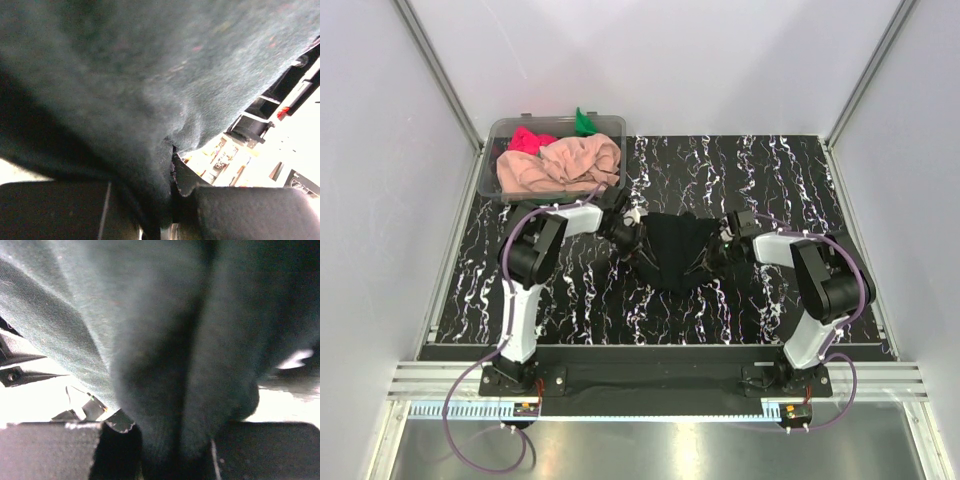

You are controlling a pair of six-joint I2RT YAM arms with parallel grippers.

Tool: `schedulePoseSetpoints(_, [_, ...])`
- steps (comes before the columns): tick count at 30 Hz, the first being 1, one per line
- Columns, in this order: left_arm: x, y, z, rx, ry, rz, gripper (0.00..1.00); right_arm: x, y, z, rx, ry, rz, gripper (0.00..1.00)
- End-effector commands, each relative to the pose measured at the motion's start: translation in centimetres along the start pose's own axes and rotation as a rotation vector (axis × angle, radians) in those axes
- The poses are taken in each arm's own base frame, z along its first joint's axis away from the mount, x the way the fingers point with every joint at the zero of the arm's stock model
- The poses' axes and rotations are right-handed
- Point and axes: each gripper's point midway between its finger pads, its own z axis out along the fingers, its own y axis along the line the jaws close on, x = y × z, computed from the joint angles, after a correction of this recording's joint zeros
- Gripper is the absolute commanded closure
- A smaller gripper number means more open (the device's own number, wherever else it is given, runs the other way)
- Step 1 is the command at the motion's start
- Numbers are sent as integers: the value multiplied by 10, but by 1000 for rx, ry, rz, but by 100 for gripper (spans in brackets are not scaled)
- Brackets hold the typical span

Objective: Fold and stack the t-shirts
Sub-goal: Neatly place the folded tshirt to the corner

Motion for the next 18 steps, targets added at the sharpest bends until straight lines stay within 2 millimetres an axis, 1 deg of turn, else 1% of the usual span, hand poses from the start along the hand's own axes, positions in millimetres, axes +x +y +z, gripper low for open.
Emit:
schedulePoseSetpoints(1, [-14,-14,0,-1,-5,27,100,-30,5,-7,11,-78,-8,100])
schedulePoseSetpoints(2, [-19,-14,2,-5,-5,25,100,-33,4,-8,14,-81,-3,100])
schedulePoseSetpoints(3, [-26,-22,1,4,-14,42,100,-35,3,-8,17,-78,1,100])
schedulePoseSetpoints(4, [-29,-25,1,2,-10,38,100,-42,5,-11,12,-90,-1,100])
schedulePoseSetpoints(5, [-32,-28,2,0,-12,43,100,-43,4,-11,18,-88,4,100])
schedulePoseSetpoints(6, [-41,-34,2,6,-19,57,100,-49,6,-13,15,-97,3,100])
schedulePoseSetpoints(8, [-44,-39,4,2,-13,54,100,-56,4,-16,17,-107,16,100])
schedulePoseSetpoints(9, [-47,-40,7,-1,-10,53,100,-61,7,-18,12,-113,10,100])
schedulePoseSetpoints(11, [-54,-54,8,10,-19,73,100,-70,6,-22,15,-126,20,100])
schedulePoseSetpoints(13, [-57,-56,13,5,-7,67,100,-79,8,-27,12,-135,22,100])
schedulePoseSetpoints(14, [-62,-67,12,17,-18,82,100,-86,6,-31,13,-148,33,100])
schedulePoseSetpoints(15, [-63,-69,14,19,-16,80,100,-91,9,-34,13,-155,25,100])
schedulePoseSetpoints(16, [-67,-69,17,19,-15,75,100,-94,8,-36,18,-156,28,100])
schedulePoseSetpoints(17, [-70,-75,17,28,-20,75,100,-97,6,-35,21,-151,33,100])
schedulePoseSetpoints(18, [-72,-77,18,31,-22,76,100,-100,3,-38,30,-149,44,100])
